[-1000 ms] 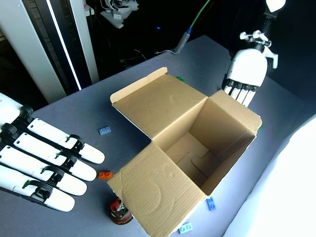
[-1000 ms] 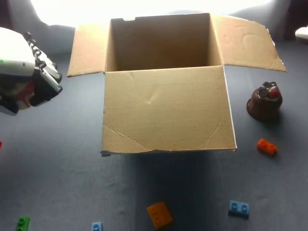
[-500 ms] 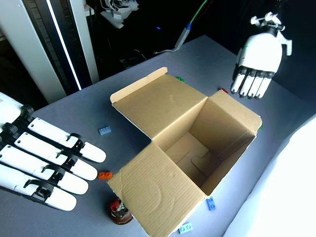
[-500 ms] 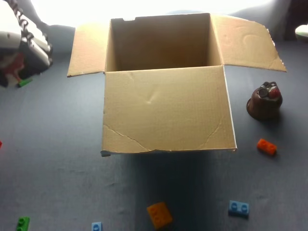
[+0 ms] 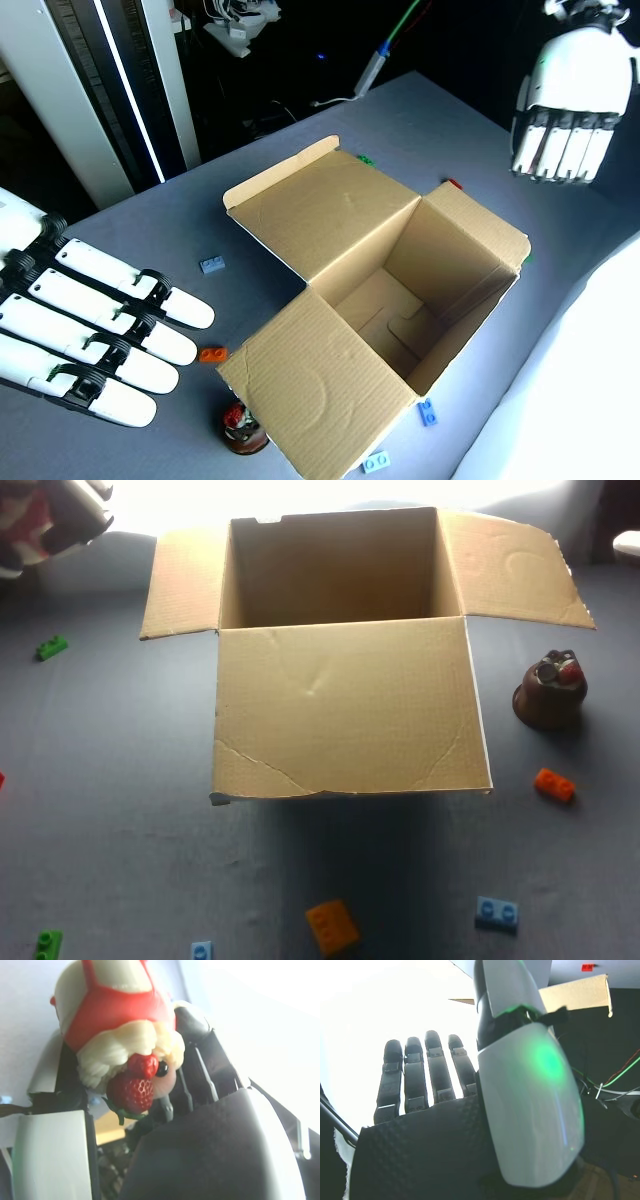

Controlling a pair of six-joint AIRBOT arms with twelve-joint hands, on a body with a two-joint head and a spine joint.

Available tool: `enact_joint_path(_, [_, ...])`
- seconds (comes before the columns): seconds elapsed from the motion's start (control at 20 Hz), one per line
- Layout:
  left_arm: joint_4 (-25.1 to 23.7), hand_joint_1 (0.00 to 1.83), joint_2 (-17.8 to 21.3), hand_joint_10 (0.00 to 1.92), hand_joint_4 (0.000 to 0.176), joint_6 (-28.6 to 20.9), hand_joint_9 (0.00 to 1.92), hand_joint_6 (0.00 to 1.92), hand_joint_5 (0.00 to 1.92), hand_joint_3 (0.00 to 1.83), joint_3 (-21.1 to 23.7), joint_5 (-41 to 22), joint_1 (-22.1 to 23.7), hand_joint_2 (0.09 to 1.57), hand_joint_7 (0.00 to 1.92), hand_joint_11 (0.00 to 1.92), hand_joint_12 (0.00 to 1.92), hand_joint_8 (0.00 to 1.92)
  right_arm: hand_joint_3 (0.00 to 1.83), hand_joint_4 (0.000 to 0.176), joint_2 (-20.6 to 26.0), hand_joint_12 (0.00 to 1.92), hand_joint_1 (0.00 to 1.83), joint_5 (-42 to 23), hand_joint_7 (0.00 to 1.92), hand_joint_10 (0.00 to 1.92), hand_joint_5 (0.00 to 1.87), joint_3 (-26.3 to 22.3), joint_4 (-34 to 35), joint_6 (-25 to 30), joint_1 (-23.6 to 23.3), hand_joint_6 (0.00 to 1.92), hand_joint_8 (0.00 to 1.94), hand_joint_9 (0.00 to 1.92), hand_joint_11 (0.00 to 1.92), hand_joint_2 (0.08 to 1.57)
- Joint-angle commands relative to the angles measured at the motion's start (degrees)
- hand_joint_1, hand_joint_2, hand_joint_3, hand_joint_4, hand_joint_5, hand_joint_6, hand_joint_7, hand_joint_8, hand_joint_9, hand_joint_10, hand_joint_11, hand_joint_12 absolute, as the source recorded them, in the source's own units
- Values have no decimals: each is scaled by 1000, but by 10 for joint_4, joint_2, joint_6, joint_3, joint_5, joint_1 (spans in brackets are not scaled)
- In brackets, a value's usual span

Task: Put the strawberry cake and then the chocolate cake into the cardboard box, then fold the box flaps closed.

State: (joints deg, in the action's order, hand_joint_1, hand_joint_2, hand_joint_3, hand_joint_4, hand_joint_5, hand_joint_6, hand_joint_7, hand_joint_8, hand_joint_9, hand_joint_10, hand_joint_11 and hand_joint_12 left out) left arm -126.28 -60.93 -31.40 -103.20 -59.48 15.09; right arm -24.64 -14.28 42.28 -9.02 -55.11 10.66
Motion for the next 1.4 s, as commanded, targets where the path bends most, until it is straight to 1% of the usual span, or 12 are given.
enact_joint_path(0.0, [38, 1303, 0, 1799, 0, 2, 560, 1536, 698, 467, -2, 14, 13, 1092, 564, 572, 1921, 1717, 0, 10, 7, 263, 978, -63, 110, 2, 18, 2, 5, 0, -5, 4, 3, 93, 0, 1051])
enact_joint_path(0.15, [36, 1302, -21, 1785, 0, -2, 560, 1498, 696, 404, 3, 8, 25, 1121, 556, 554, 1921, 1725, 0, 10, 7, 331, 982, -63, 124, 1, 37, 2, 5, 0, -5, 7, 2, 96, 0, 1046])
enact_joint_path(0.25, [34, 1294, -32, 1786, 0, -3, 554, 1586, 672, 422, 8, 7, 30, 1124, 538, 554, 1921, 1726, 2, 6, 7, 290, 958, -63, 91, 0, 12, 2, 5, 0, -5, 0, 0, 79, 0, 1059])
enact_joint_path(0.35, [34, 1302, -44, 1794, 0, -3, 559, 1512, 698, 414, 19, 6, 33, 1119, 542, 562, 1921, 1726, 0, 5, 7, 269, 972, -63, 102, 2, 26, 2, 5, 0, -5, 4, 2, 81, 0, 1056])
enact_joint_path(0.45, [34, 1300, -53, 1784, 0, -3, 564, 1566, 687, 442, 31, 5, 34, 1107, 551, 567, 1921, 1712, 0, 3, 6, 272, 993, -63, 102, 2, 36, 2, 6, 1, -5, 6, 1, 84, 0, 1051])
enact_joint_path(0.65, [34, 1300, -69, 1786, 0, -3, 561, 1586, 693, 460, 71, 8, 33, 1100, 546, 563, 1921, 1707, 0, 6, 6, 191, 1010, -63, 88, 4, 34, 4, 52, 0, -5, 2, 4, 76, 0, 1048])
enact_joint_path(0.75, [36, 1304, -79, 1776, 0, -3, 571, 1510, 704, 398, 89, 9, 28, 1119, 558, 550, 1921, 1689, 0, 2, 6, 187, 1034, -58, 89, 3, 21, 6, 77, 0, -5, 0, 3, 76, 0, 1035])
enact_joint_path(0.85, [40, 1301, -93, 1784, 0, -3, 565, 1601, 692, 468, 95, 9, 16, 1094, 553, 555, 1921, 1687, 0, 1, 5, 202, 1007, -49, 100, 3, 21, 14, 112, 0, -5, 3, 4, 79, 0, 1048])
enact_joint_path(0.95, [46, 1306, -106, 1786, 0, -3, 564, 1513, 710, 436, 94, 8, 7, 1104, 549, 557, 1921, 1719, 0, 0, 3, 182, 1018, -39, 95, 1, 28, 20, 126, 0, -5, 2, 0, 78, 0, 1041])
enact_joint_path(1.1, [54, 1299, -129, 1780, 0, -4, 552, 1553, 691, 401, 82, 11, -6, 1127, 547, 533, 1921, 1707, 0, 0, 1, 202, 1010, -33, 101, 2, 38, 24, 133, 0, -7, 3, 1, 86, 0, 1045])
enact_joint_path(1.3, [58, 1303, -161, 1775, 0, -4, 562, 1518, 702, 402, 54, 17, -21, 1119, 562, 529, 1921, 1693, 0, 0, 0, 278, 993, -33, 105, 5, 31, 24, 133, 0, -7, 2, 1, 101, 0, 1044])
enact_joint_path(1.35, [59, 1299, -170, 1739, 0, -2, 559, 1503, 706, 263, 44, 19, -28, 1179, 566, 493, 1921, 1643, 0, 0, 0, 244, 999, -33, 96, 6, 30, 24, 133, 0, -7, 4, 4, 91, 0, 1048])
